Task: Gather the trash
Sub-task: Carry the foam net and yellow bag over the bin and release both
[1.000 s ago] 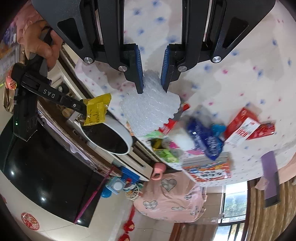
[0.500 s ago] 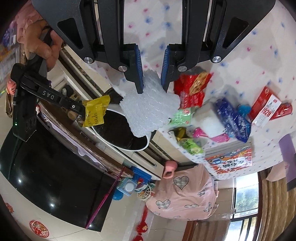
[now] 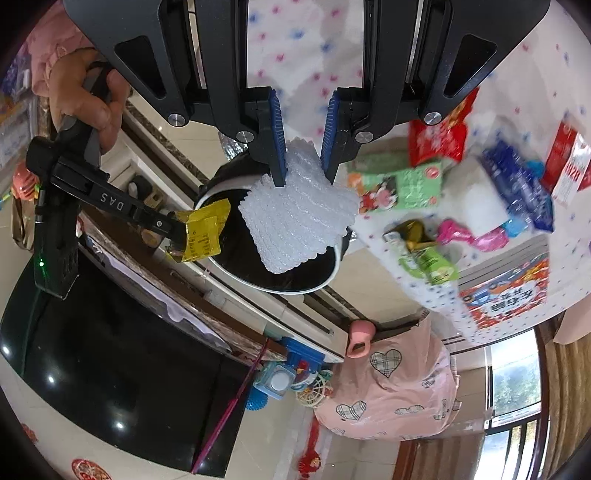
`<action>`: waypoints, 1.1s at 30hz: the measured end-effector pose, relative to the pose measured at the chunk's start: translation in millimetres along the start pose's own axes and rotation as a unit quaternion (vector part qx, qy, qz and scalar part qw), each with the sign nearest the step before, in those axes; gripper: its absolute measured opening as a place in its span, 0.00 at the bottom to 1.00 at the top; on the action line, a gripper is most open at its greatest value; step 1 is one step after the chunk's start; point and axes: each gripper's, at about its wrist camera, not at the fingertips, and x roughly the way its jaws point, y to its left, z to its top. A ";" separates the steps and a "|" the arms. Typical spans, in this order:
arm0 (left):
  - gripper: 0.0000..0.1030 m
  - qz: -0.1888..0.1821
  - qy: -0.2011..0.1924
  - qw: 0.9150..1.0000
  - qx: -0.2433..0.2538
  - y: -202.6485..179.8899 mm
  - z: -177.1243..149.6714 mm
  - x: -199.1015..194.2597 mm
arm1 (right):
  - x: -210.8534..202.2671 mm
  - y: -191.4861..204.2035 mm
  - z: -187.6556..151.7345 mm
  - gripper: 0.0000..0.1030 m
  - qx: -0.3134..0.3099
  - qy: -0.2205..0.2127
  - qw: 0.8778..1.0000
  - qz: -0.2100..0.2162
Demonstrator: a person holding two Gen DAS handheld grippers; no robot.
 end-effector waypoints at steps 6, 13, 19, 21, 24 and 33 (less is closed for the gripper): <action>0.17 0.001 0.013 1.000 0.002 -7.3 19.9 25.6 | 9.8 -12.5 14.4 0.01 -0.007 0.002 1.000 -0.016; 0.17 0.005 0.026 1.000 0.005 -13.4 34.2 52.4 | 20.6 -25.7 26.4 0.05 -0.009 0.011 0.999 -0.029; 0.17 0.010 0.035 0.999 0.015 -19.1 41.2 70.5 | 31.8 -30.9 30.5 0.05 -0.014 0.023 0.999 -0.038; 0.19 0.010 0.039 0.999 0.014 -19.3 42.3 75.2 | 35.4 -32.3 31.5 0.05 -0.016 0.027 0.999 -0.040; 0.32 0.011 0.049 0.999 0.011 -19.3 43.0 82.5 | 42.7 -34.6 33.0 0.05 -0.019 0.035 0.998 -0.044; 0.60 0.018 0.040 0.999 0.001 -13.9 36.6 65.3 | 43.0 -40.7 32.5 0.53 -0.004 0.039 0.998 -0.040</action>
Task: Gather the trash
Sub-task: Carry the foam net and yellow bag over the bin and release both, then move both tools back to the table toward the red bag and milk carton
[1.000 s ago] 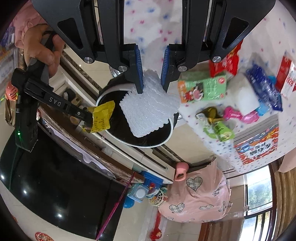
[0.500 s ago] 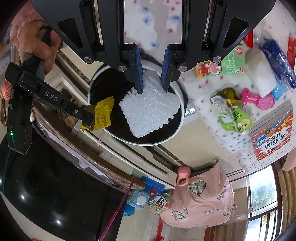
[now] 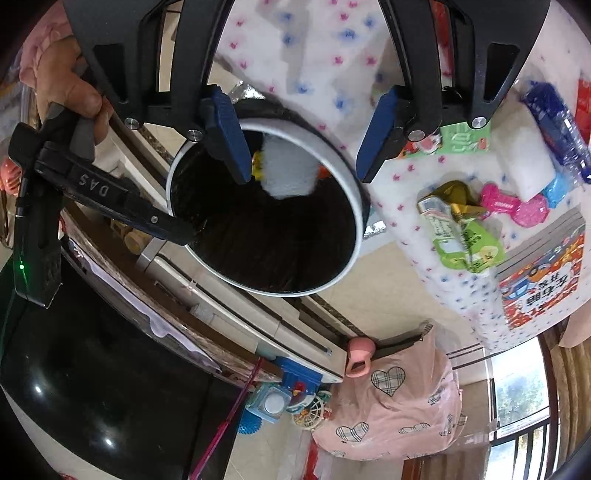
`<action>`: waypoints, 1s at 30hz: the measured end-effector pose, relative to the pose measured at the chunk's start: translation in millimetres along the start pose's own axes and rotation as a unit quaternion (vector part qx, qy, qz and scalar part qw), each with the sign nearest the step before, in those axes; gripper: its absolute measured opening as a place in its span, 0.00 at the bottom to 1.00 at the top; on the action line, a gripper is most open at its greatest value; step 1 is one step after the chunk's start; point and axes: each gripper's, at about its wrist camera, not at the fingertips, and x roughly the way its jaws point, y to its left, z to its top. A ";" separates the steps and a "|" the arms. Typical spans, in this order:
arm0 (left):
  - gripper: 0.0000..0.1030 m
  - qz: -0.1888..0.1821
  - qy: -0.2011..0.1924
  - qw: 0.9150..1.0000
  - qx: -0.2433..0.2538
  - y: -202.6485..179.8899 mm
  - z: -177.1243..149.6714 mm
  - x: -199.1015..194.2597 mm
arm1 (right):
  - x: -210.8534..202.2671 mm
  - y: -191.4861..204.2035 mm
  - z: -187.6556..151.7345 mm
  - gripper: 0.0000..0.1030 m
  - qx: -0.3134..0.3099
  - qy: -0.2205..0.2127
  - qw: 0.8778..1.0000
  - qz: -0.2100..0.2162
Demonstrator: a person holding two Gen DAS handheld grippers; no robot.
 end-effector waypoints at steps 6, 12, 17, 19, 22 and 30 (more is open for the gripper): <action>0.69 0.006 -0.024 1.000 -0.013 9.3 -20.4 -32.8 | -20.9 7.4 -6.3 0.81 0.013 -0.023 1.000 0.013; 0.71 0.015 -0.044 0.998 -0.030 27.2 -45.9 -65.2 | -35.4 26.7 -23.6 0.92 0.024 -0.034 0.999 0.035; 0.72 0.028 -0.054 0.996 -0.059 51.2 -69.4 -87.3 | -38.9 43.5 -41.3 0.93 0.027 -0.028 0.998 0.053; 0.72 0.031 -0.061 0.995 -0.075 63.8 -79.2 -97.1 | -38.8 52.2 -48.1 0.93 0.026 -0.025 0.998 0.058; 0.72 0.032 -0.067 0.993 -0.094 79.8 -91.0 -108.5 | -37.0 65.5 -59.0 0.93 0.020 -0.018 0.998 0.065; 0.72 0.041 -0.059 0.989 -0.127 109.7 -118.8 -118.5 | -31.5 96.9 -83.8 0.93 0.007 0.003 0.996 0.083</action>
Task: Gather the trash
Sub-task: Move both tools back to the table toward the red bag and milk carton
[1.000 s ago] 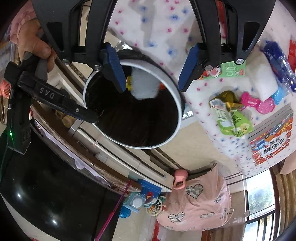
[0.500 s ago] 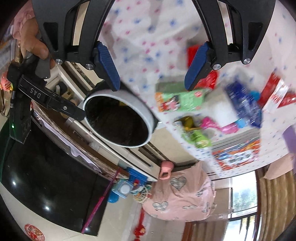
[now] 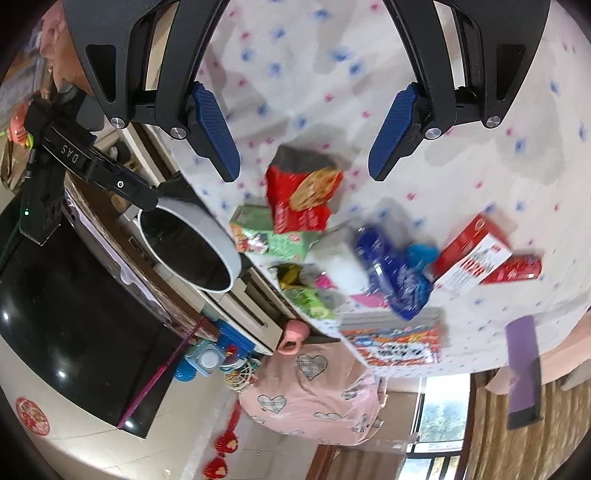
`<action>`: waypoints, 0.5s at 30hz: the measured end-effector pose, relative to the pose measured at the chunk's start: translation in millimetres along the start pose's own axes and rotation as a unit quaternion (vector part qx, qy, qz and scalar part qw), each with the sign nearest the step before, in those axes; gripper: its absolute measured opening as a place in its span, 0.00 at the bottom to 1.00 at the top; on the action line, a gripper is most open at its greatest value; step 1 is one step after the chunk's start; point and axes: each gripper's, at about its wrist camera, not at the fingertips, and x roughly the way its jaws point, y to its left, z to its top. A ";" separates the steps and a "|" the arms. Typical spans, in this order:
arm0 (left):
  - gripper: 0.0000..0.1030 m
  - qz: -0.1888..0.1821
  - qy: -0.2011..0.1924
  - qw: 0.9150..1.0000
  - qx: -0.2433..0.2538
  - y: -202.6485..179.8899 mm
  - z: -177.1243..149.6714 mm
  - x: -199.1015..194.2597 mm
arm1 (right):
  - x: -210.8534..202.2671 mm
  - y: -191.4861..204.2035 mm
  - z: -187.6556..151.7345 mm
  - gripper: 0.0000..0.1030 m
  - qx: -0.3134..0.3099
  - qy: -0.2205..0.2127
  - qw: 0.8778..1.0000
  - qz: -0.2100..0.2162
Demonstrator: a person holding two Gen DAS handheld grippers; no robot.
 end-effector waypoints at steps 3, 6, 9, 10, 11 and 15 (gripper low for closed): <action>0.72 0.000 0.005 1.000 -0.006 5.7 -5.2 0.4 | 4.1 9.0 -6.2 0.93 -0.009 0.007 1.000 0.002; 0.72 -0.003 0.007 1.000 -0.008 7.8 -7.0 0.9 | 7.9 16.8 -11.2 0.93 -0.017 0.013 1.000 0.004; 0.72 -0.007 0.008 1.000 -0.003 4.4 -4.7 3.5 | 10.4 21.7 -13.1 0.93 -0.020 0.016 1.000 0.005; 0.72 -0.008 0.009 1.000 0.000 3.7 -3.7 4.8 | 10.7 22.8 -13.6 0.93 -0.021 0.016 1.000 0.005; 0.72 -0.010 0.011 1.000 0.003 1.4 -2.5 7.6 | 10.9 23.7 -13.3 0.93 -0.022 0.016 1.000 0.005; 0.71 -0.009 0.012 1.000 0.016 -5.6 3.1 18.3 | 14.1 27.0 -12.5 0.93 -0.025 0.017 1.000 0.006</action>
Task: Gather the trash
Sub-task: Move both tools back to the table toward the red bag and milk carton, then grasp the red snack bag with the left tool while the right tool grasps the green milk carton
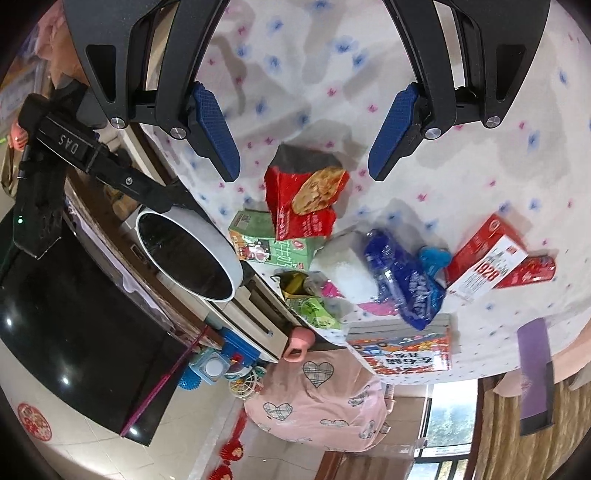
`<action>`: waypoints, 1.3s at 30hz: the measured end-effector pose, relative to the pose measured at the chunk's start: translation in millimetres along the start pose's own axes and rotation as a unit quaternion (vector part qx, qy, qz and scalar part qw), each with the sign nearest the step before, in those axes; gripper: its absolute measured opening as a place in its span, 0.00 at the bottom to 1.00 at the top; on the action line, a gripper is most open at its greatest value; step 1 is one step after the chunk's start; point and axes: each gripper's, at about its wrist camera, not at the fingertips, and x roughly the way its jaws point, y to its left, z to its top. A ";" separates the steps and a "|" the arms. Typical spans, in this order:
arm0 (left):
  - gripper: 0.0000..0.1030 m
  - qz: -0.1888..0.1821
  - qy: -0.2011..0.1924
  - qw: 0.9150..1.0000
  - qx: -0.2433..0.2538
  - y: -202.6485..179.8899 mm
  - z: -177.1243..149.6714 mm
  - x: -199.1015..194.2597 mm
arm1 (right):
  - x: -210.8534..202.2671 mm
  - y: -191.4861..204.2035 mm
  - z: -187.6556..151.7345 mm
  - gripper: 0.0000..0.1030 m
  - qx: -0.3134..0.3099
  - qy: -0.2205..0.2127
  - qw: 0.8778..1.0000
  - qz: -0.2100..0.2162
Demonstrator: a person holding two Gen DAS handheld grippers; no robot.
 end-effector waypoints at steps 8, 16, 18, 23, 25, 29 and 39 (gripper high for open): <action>0.34 -0.003 0.031 0.999 0.025 -4.5 9.1 33.6 | 14.8 2.5 7.0 0.93 -0.004 0.009 1.000 0.006; 0.06 -0.023 0.041 0.999 -0.015 27.4 -0.3 23.6 | 35.0 9.0 15.4 0.93 -0.008 0.021 1.000 0.014; 0.05 -0.017 0.035 0.999 -0.032 40.5 -1.3 15.4 | 43.8 15.7 16.6 0.93 -0.013 0.026 0.999 0.017; 0.05 -0.009 0.022 0.998 -0.056 61.4 -1.2 2.1 | 77.9 39.1 18.2 0.93 -0.031 0.048 0.998 0.009; 0.05 -0.010 0.022 0.998 -0.059 65.3 -1.4 1.6 | 93.1 47.9 18.9 0.93 -0.044 0.058 0.997 -0.012; 0.05 -0.013 0.025 0.998 -0.060 65.5 0.4 5.3 | 117.4 55.5 17.5 0.94 -0.062 0.076 0.994 -0.052; 0.05 -0.025 0.023 0.999 -0.041 46.5 3.2 2.9 | 103.4 52.0 20.0 0.90 -0.074 0.050 0.994 -0.058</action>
